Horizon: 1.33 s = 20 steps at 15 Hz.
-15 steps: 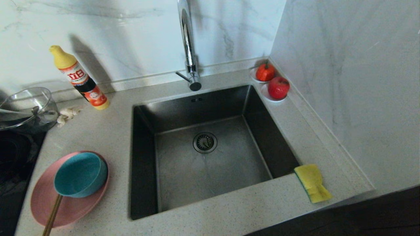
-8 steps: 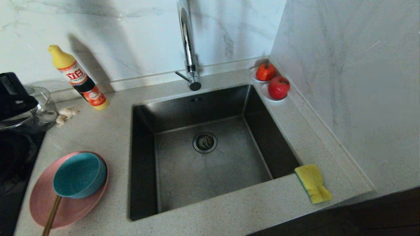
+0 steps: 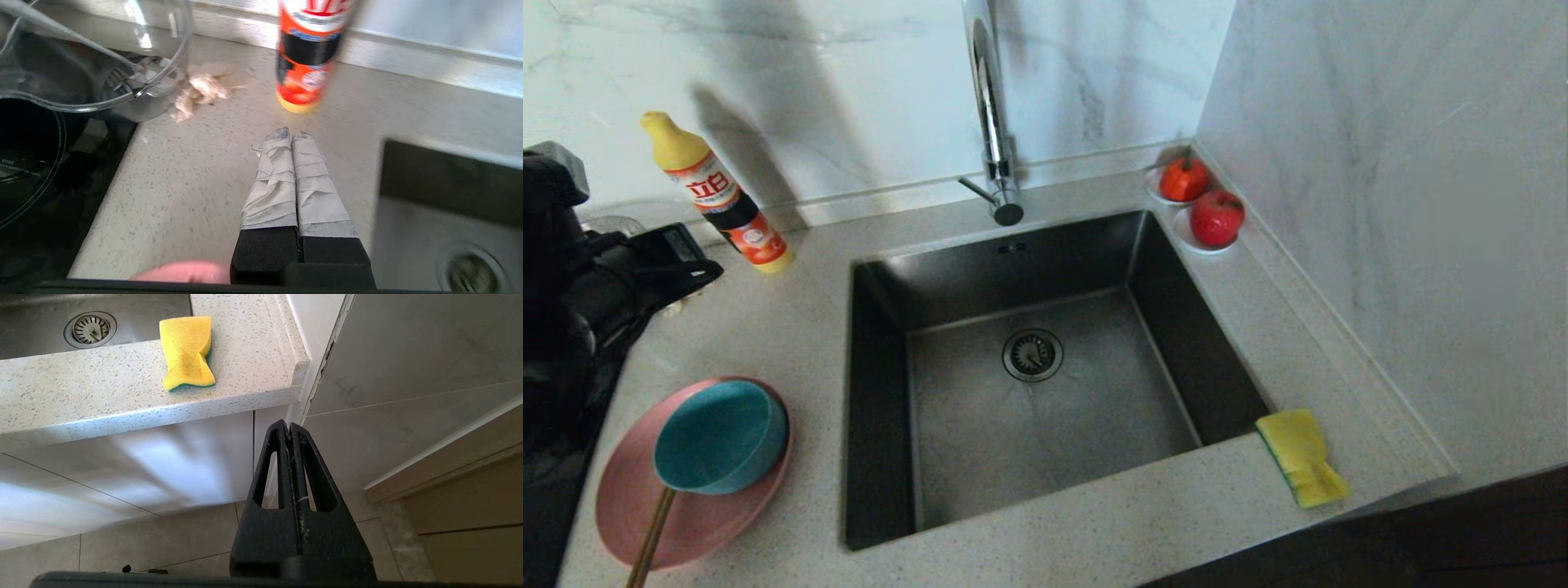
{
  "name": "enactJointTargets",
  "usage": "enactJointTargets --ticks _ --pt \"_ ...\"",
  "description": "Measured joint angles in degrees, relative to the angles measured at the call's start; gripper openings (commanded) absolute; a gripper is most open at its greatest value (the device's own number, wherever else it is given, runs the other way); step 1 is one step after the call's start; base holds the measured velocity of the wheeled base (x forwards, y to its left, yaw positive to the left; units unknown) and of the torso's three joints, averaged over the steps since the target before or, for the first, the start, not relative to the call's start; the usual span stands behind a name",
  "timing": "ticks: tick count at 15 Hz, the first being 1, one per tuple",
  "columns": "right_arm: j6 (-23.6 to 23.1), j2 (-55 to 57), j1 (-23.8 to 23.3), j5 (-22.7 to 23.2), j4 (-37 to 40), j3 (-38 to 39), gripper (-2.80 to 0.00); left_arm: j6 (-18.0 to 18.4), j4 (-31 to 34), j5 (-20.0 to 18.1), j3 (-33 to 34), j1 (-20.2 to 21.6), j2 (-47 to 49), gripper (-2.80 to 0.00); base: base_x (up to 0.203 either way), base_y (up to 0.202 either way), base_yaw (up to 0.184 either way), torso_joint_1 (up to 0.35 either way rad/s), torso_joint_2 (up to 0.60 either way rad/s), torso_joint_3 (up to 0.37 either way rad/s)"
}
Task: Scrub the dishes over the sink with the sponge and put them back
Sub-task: Grab the dish soap
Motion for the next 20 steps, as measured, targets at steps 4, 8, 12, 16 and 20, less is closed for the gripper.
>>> enactJointTargets --ticks 4,8,12,16,20 --pt "-0.01 -0.02 0.00 0.00 0.01 -0.02 -2.80 -0.13 -4.90 2.80 0.77 -0.26 4.71 -2.80 0.000 0.000 0.000 0.000 0.00 0.000" --pt "-0.01 -0.02 0.00 -0.01 -0.01 -0.02 -2.80 -0.33 -7.15 3.39 2.09 -1.03 7.77 0.00 0.000 0.000 0.000 0.000 0.00 0.000" --pt "-0.01 -0.02 0.00 -0.01 0.01 -0.02 -2.80 -3.15 -7.53 4.68 1.73 -1.43 10.31 0.00 0.000 0.000 0.000 0.000 0.00 0.000" --pt "0.01 -0.02 0.00 -0.01 0.01 -0.02 -2.80 -6.28 -11.66 5.85 0.23 -1.43 13.09 0.00 0.000 0.000 0.000 0.000 0.00 0.000" --pt "-0.01 -0.02 0.00 -0.01 0.01 0.02 -2.80 -6.53 -15.67 8.24 -3.44 -1.35 17.19 0.00 0.000 0.000 0.000 0.000 0.00 0.000"
